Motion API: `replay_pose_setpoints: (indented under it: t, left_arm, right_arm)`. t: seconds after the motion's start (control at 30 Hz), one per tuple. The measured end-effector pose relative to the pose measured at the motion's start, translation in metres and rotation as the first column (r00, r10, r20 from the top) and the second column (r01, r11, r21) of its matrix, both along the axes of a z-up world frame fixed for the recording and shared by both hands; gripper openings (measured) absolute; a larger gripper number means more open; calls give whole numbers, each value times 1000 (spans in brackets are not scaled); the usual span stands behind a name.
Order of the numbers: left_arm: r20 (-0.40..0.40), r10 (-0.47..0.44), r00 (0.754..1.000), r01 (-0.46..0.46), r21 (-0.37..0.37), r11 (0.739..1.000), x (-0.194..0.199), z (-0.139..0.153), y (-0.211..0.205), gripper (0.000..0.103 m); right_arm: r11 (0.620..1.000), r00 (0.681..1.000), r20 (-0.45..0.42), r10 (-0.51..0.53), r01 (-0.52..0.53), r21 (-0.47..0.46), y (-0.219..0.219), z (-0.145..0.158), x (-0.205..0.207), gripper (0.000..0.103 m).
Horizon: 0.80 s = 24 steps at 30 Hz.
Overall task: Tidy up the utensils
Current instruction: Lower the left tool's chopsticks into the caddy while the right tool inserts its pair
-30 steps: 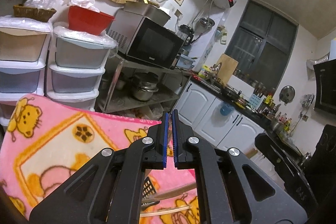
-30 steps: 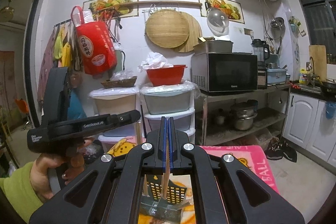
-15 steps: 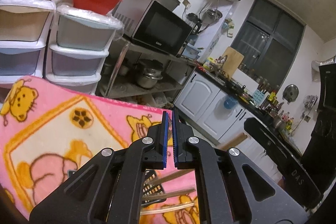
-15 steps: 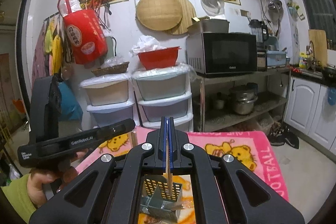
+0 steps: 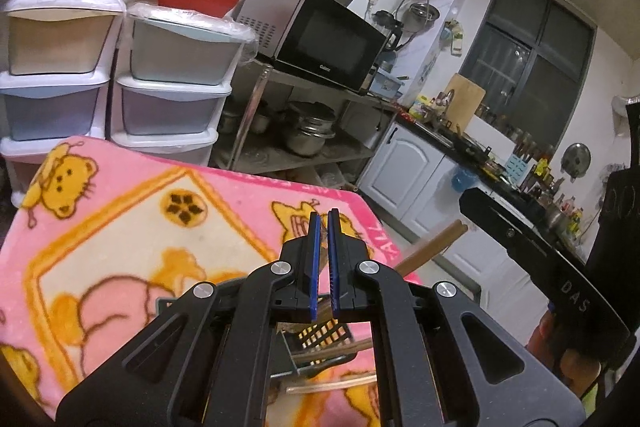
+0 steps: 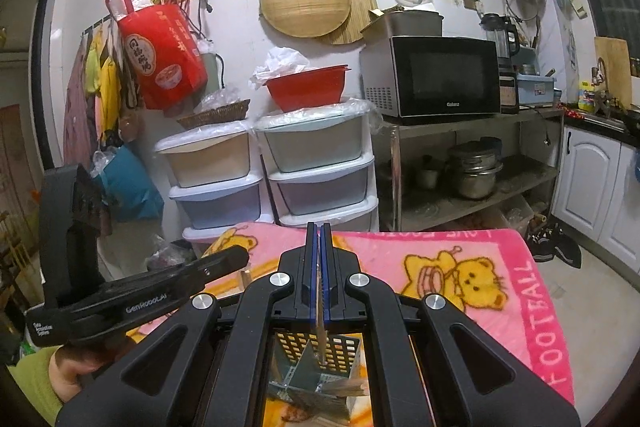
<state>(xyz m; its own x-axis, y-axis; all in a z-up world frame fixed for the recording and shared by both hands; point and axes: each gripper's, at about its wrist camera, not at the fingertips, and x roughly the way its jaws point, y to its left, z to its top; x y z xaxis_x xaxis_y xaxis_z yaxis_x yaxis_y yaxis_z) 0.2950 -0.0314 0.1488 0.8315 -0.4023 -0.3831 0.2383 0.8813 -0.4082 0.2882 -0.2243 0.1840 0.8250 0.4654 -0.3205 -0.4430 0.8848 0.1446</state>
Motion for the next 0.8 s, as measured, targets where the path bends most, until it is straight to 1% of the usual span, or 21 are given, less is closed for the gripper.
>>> replay_pose_setpoints:
  t: [0.2, 0.37, 0.47, 0.53, 0.67, 0.73, 0.8]
  left_arm:
    - [-9, -5, 1000, 5, -1, 1000, -1, -9, 1, 2]
    - [-15, -11, 1000, 11, 9, 1000, -1, -16, 0, 2]
    - [-22, -16, 1000, 16, 16, 1000, 0, -20, 0, 2]
    - [-26, -17, 1000, 17, 18, 1000, 0, -22, 1, 2]
    - [-38, -12, 999, 13, 24, 1000, 2, -27, 4, 2]
    - [-43, -12, 999, 14, 24, 1000, 1, -29, 4, 2]
    - [-44, -12, 999, 14, 34, 999, 0, -30, 4, 2]
  right_arm:
    - [1000, 999, -30, -15, 15, -16, 3, -10, 5, 2]
    - [999, 998, -37, -45, 43, -30, -2, -15, 7, 3]
    - [997, 997, -50, -63, 61, -36, -7, -19, 8, 6]
    - [997, 995, -61, -74, 72, -36, -11, -21, 9, 15]
    - [996, 994, -69, -90, 88, -36, -16, -25, 6, 22]
    - [995, 993, -68, -97, 95, -30, -19, -26, 2, 33]
    - [994, 992, -67, -103, 102, -27, -21, -27, -1, 38]
